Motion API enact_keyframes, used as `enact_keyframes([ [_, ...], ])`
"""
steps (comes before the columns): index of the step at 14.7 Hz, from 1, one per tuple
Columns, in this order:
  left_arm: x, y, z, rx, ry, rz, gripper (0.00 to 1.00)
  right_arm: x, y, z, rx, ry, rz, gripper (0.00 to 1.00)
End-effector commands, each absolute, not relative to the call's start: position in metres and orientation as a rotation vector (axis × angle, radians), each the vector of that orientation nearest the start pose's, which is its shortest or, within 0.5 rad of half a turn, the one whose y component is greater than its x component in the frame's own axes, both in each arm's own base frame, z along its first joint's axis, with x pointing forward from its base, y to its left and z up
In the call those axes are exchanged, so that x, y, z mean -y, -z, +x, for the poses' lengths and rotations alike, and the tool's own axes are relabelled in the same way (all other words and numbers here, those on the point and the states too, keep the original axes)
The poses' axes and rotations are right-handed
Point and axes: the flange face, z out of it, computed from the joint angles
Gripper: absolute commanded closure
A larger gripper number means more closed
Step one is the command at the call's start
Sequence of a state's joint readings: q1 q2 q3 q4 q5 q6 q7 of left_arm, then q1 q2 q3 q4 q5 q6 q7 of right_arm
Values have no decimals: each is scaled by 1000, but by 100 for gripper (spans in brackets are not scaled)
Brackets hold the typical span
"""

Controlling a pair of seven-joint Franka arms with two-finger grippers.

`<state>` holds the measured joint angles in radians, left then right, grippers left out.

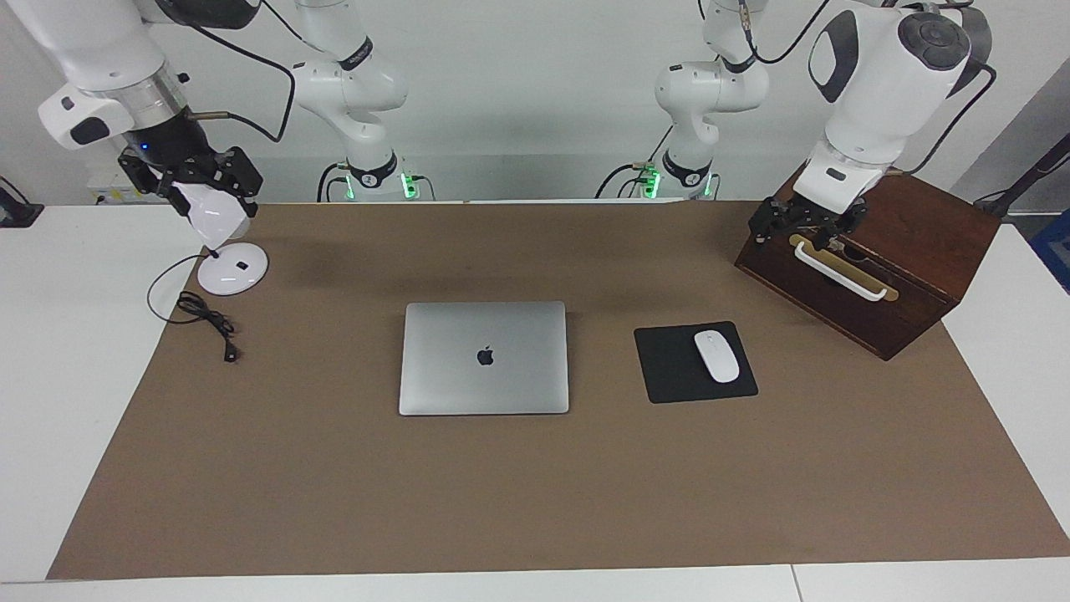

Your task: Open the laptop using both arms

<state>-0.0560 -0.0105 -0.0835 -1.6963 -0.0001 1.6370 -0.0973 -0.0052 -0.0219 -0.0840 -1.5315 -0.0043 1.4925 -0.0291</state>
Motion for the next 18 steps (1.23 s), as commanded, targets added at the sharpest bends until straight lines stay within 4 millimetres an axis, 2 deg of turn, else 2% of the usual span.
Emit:
enact_keyframes([
  [1,76,-580,549,-55,-67,-3135,0,48,-652,531,-120,-30,-3123,0],
  [9,77,-567,551,-65,-19,-3140,0,52,-653,532,-118,-18,-3124,0],
  [15,80,-550,539,-60,41,-3140,0,55,-652,531,-140,-18,-3121,0],
  [18,84,-538,536,73,67,-3153,0,57,-652,531,-152,-11,-3121,0],
])
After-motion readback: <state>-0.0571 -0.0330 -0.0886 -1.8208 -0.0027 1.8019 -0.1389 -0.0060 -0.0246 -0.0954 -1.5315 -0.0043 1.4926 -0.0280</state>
